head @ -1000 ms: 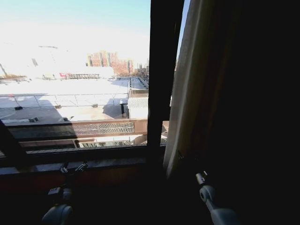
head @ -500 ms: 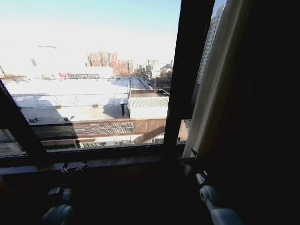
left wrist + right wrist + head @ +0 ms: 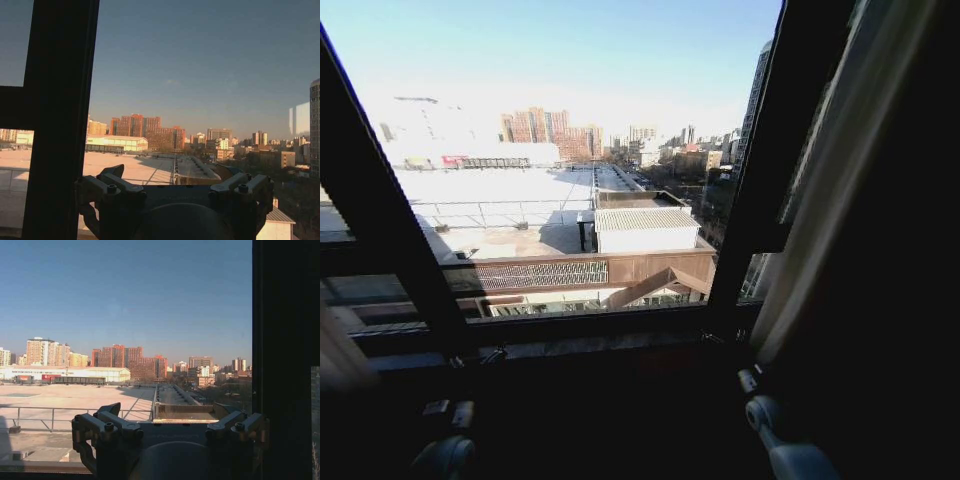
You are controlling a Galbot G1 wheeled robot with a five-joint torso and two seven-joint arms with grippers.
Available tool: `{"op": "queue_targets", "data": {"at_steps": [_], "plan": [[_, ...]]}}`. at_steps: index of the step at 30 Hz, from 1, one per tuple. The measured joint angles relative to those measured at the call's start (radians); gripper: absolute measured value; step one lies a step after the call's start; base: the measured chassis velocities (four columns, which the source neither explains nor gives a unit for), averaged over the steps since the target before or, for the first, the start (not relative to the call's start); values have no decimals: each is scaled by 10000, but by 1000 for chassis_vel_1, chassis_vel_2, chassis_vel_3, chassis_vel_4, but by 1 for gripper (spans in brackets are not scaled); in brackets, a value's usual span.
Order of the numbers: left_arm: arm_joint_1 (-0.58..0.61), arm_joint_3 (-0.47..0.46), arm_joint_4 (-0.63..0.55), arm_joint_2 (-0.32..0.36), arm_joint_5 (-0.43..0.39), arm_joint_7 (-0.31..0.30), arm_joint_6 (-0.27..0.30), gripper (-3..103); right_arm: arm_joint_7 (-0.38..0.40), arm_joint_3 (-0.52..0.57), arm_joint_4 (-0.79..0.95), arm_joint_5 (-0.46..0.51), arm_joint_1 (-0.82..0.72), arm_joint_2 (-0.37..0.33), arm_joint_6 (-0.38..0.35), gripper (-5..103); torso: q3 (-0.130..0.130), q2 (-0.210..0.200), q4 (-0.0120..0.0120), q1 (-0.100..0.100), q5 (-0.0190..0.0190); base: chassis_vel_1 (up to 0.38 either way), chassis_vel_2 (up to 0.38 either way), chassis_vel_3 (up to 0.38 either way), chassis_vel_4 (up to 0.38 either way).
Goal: Open the curtains by pulling them apart, changing their state from closed to fully open.
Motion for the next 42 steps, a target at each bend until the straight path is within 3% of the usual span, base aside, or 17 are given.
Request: {"op": "queue_targets", "data": {"at_steps": [31, 42], "plan": [[-1, 0, 0, 0, 0, 0, 0, 100, 0, 1, 0, 0, -1, 0, 0, 100, 1, -1, -2, 1, 6, 376, 333, -378, -336], [-1, -3, 1, 2, 0, -2, 0, 100, 0, -1, 1, -1, -1, 1, 0, 100, 1, 0, 0, 3, -6, 182, 197, -171, -186]]}}
